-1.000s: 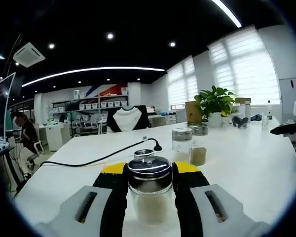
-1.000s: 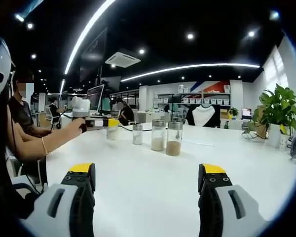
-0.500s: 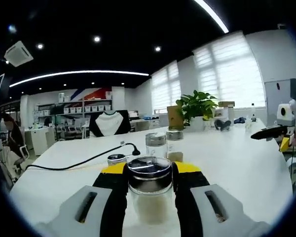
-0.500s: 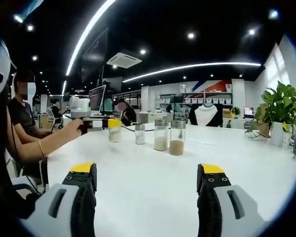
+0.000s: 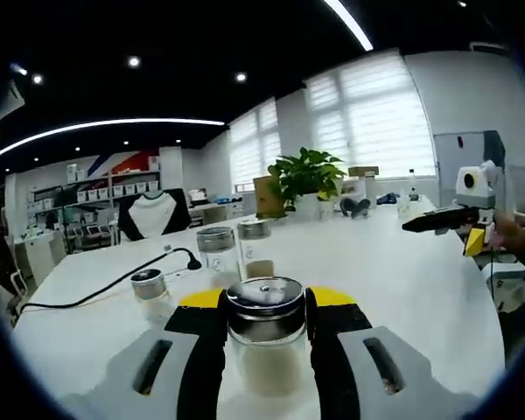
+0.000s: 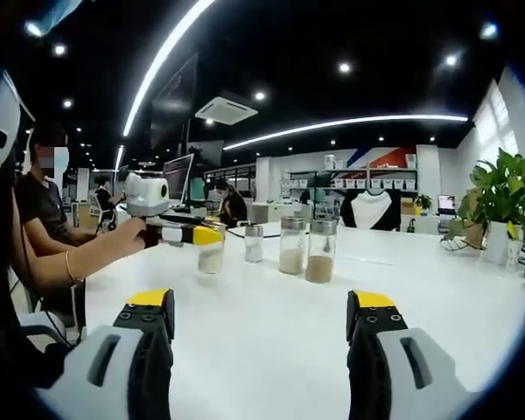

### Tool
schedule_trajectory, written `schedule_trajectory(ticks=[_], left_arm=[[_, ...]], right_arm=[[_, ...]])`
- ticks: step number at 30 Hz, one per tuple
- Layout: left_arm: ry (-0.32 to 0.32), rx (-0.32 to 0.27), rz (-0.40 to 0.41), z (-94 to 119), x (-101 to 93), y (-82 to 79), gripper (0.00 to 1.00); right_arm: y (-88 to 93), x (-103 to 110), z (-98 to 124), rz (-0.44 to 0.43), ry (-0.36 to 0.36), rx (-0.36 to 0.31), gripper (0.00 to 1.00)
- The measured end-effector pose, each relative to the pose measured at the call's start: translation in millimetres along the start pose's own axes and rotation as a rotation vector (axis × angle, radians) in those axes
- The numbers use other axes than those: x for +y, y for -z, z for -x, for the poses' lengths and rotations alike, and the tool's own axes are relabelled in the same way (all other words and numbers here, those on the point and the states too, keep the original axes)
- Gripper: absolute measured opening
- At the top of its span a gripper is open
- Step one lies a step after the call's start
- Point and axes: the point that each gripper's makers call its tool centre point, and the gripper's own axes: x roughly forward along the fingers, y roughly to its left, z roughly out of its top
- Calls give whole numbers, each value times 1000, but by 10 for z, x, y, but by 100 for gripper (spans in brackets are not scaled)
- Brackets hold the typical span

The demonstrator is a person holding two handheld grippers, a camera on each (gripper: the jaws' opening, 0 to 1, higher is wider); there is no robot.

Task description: Rotate the seasoning bottle until the label or dispensing opening points toward the visible target arrow and the bottle remains upright within the marked orientation range

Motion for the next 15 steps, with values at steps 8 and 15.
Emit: schedule_trajectory(ticks=[8, 15], left_arm=[[59, -9, 20, -26, -248, -45, 37], [140, 2, 3, -75, -520, -78, 37]], right_arm=[[11, 99, -75, -6, -38, 0, 80], [31, 162, -128, -11, -64, 2, 78]])
